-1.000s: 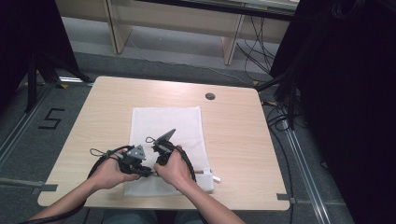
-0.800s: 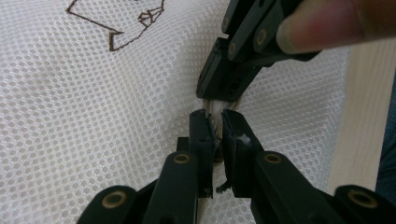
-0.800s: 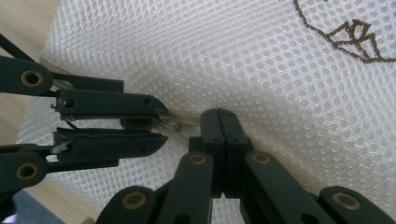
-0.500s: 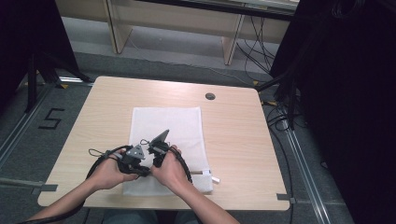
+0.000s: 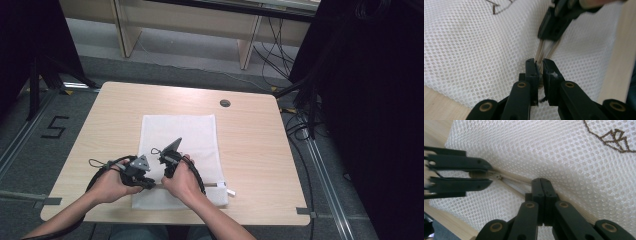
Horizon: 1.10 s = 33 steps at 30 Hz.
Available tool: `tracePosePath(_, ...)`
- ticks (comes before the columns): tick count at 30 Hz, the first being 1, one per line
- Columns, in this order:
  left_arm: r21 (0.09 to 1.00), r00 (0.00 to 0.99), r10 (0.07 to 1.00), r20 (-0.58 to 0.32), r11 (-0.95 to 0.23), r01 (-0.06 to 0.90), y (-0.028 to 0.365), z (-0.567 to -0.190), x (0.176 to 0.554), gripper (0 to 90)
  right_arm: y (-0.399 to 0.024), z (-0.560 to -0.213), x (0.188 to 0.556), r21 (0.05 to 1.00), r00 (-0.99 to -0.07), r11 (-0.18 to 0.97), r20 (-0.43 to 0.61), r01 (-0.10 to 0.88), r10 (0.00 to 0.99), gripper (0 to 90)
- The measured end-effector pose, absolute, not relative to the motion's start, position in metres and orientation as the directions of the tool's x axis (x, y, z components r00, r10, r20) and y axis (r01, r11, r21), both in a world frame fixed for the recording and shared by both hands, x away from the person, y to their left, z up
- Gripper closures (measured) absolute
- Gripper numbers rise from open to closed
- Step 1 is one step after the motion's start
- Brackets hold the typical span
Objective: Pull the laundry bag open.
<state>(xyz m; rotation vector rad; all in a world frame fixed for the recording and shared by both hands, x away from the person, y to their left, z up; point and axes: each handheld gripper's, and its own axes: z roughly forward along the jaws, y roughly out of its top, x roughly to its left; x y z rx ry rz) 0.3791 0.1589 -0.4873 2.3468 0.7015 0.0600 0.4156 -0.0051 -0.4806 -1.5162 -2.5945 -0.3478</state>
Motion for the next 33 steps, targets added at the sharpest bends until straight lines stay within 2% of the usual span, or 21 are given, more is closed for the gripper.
tracePosePath(1,0.606,0.85,0.509,-0.135,-0.637,0.477,0.162,-0.488,0.378,83.0,-0.006,-0.48,0.416,0.134,-0.486,0.467,0.222,0.874,0.846,90.0)
tracePosePath(2,0.565,0.869,0.49,-0.073,-0.698,0.441,0.169,-0.487,0.379,83.0,-0.007,-0.481,0.416,0.146,-0.492,0.471,0.228,0.87,0.84,90.0)
tracePosePath(3,0.586,0.848,0.516,-0.119,-0.653,0.48,0.175,-0.489,0.378,83.0,-0.008,-0.481,0.417,0.141,-0.496,0.476,0.234,0.868,0.836,90.0)
tracePosePath(4,0.601,0.834,0.537,-0.128,-0.627,0.495,0.182,-0.49,0.376,83.0,-0.007,-0.481,0.416,0.131,-0.486,0.468,0.24,0.874,0.84,90.0)
tracePosePath(6,0.579,0.841,0.531,-0.104,-0.655,0.485,0.2,-0.487,0.375,82.9,-0.004,-0.48,0.415,0.138,-0.491,0.472,0.205,0.871,0.847,90.0)
tracePosePath(7,0.617,0.816,0.558,-0.149,-0.593,0.517,0.204,-0.489,0.371,82.9,-0.003,-0.48,0.415,0.135,-0.499,0.481,0.198,0.866,0.844,90.0)
tracePosePath(8,0.618,0.814,0.562,-0.149,-0.59,0.52,0.207,-0.49,0.37,82.9,-0.002,-0.48,0.414,0.14,-0.498,0.478,0.191,0.867,0.846,90.0)
tracePosePath(9,0.642,0.806,0.567,-0.172,-0.556,0.528,0.208,-0.491,0.367,82.9,-0.002,-0.48,0.415,0.139,-0.498,0.479,0.194,0.867,0.845,90.0)
tracePosePath(14,0.639,0.805,0.573,-0.154,-0.564,0.524,0.206,-0.492,0.368,82.8,-0.001,-0.48,0.413,0.147,-0.5,0.479,0.18,0.865,0.847,90.0)
tracePosePath(17,0.623,0.827,0.552,-0.108,-0.611,0.489,0.207,-0.491,0.37,82.7,-0.002,-0.48,0.413,0.155,-0.512,0.49,0.176,0.858,0.841,90.0)
tracePosePath(18,0.642,0.802,0.581,-0.139,-0.564,0.519,0.204,-0.493,0.368,82.7,-0.001,-0.48,0.412,0.149,-0.503,0.482,0.177,0.864,0.846,90.0)
tracePosePath(22,0.629,0.816,0.569,-0.107,-0.596,0.498,0.207,-0.492,0.372,82.5,-0.001,-0.48,0.412,0.161,-0.521,0.498,0.169,0.852,0.837,90.0)
tracePosePath(33,0.647,0.799,0.591,-0.11,-0.567,0.509,0.204,-0.492,0.369,82.2,-0.003,-0.48,0.414,0.153,-0.544,0.522,0.183,0.839,0.819,90.0)
